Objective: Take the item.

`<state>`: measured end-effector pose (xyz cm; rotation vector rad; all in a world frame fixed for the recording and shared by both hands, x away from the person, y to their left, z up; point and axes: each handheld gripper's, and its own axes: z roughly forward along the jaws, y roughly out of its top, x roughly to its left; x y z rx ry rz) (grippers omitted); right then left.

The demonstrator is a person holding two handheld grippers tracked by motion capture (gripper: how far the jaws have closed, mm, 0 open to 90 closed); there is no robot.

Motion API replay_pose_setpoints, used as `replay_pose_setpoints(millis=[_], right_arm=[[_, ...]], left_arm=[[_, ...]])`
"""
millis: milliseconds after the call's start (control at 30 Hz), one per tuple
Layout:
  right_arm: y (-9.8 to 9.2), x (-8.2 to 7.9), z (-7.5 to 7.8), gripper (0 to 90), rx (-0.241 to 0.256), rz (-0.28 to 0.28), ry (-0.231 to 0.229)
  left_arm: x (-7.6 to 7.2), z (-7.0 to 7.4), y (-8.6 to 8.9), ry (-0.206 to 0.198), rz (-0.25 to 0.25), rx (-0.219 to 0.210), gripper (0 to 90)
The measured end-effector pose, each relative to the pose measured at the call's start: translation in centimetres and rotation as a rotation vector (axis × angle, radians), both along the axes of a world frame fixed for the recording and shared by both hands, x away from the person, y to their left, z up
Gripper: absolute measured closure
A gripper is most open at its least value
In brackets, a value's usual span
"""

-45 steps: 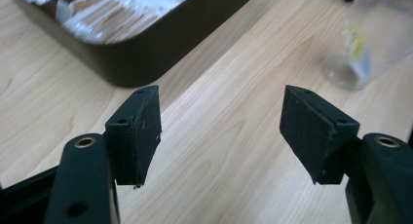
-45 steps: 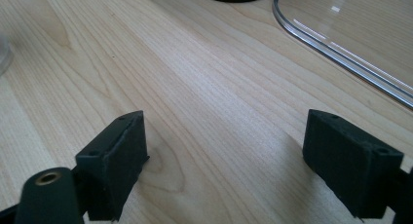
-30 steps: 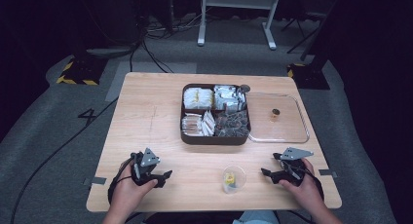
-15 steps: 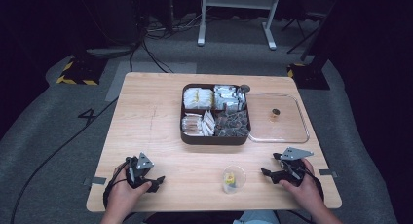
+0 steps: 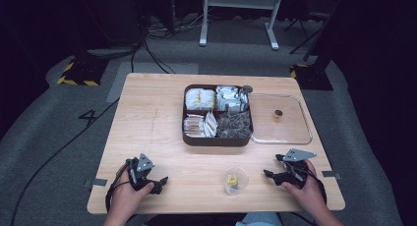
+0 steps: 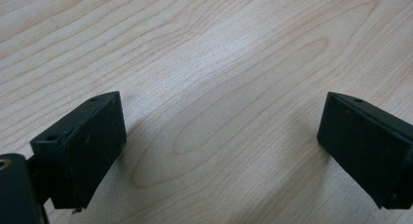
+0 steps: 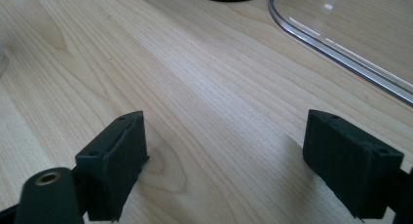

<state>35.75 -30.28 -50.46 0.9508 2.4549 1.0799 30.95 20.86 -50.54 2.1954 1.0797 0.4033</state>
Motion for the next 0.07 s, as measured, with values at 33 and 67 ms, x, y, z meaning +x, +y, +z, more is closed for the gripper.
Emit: replay_pose_setpoints(millis=[33,67], right_arm=[[0.0,0.01,0.0,16.4,0.0,0.001,-0.001],[0.0,0.01,0.0,16.4,-0.001,0.001,-0.001]], left_arm=[[-0.01,0.0,-0.02,0.0,0.007,0.002,3.3],[-0.01,0.0,-0.02,0.0,0.007,0.002,3.1]])
